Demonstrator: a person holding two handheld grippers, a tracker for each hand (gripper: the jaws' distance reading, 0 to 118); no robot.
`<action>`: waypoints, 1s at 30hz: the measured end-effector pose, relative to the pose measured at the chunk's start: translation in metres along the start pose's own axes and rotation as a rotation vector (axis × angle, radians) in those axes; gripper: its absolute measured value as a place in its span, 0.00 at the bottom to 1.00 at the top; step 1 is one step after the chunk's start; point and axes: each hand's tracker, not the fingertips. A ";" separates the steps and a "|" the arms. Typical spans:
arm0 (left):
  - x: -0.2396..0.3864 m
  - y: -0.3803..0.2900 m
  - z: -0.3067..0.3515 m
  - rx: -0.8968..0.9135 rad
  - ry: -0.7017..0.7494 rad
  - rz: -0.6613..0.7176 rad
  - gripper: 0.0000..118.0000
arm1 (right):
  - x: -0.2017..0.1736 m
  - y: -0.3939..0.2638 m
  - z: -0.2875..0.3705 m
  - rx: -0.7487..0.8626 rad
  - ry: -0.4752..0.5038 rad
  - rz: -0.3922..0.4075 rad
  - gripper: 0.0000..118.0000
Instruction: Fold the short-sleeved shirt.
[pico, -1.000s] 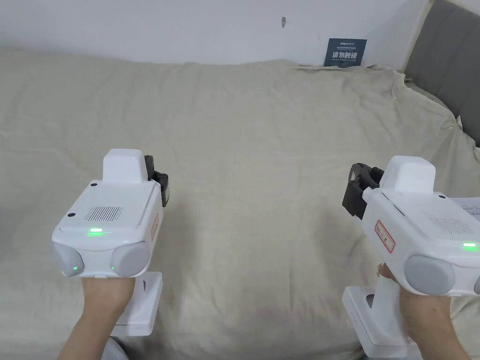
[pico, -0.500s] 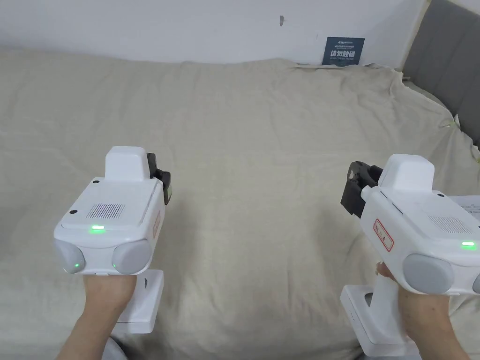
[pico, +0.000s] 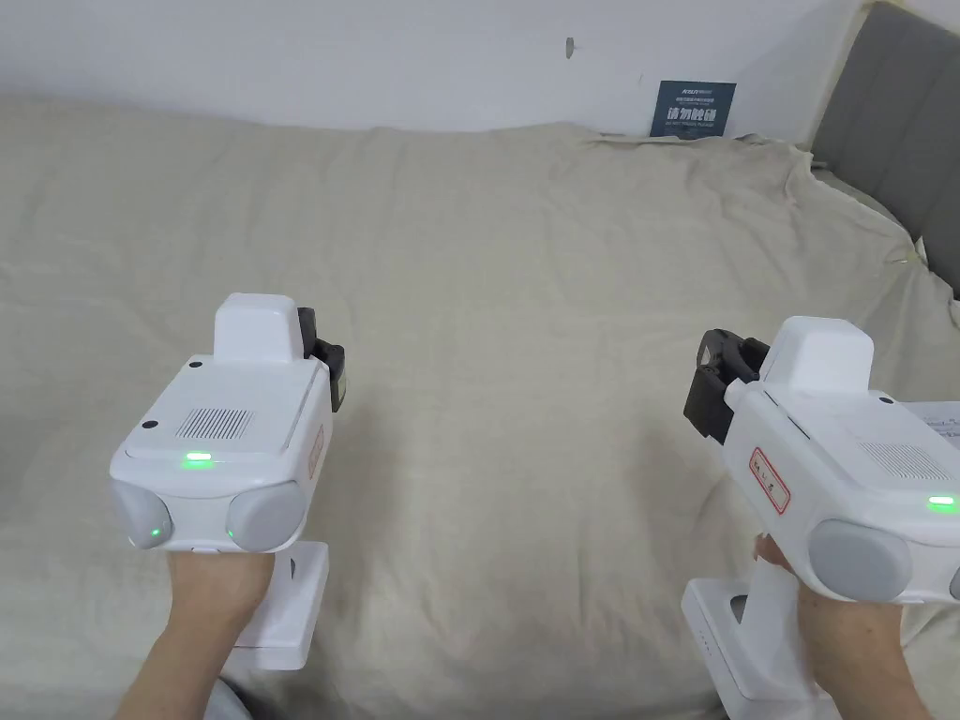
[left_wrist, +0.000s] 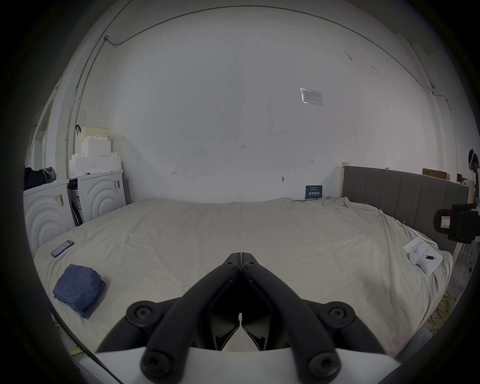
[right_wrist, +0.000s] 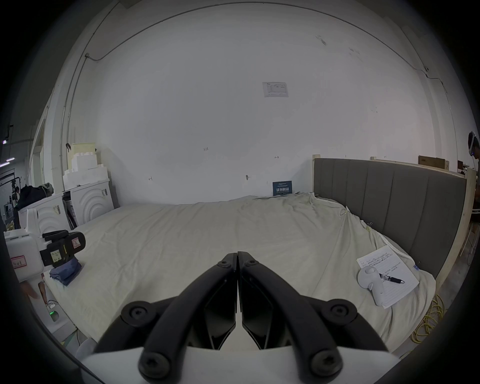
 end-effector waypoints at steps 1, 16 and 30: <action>0.000 0.000 0.000 -0.001 0.001 -0.001 0.00 | 0.000 0.000 0.000 -0.001 0.001 0.001 0.00; 0.001 0.001 0.001 0.005 -0.003 0.002 0.00 | -0.003 0.002 0.001 0.001 0.009 0.005 0.00; 0.003 0.000 0.002 0.002 -0.008 -0.003 0.00 | -0.001 0.002 0.001 0.003 0.006 0.002 0.00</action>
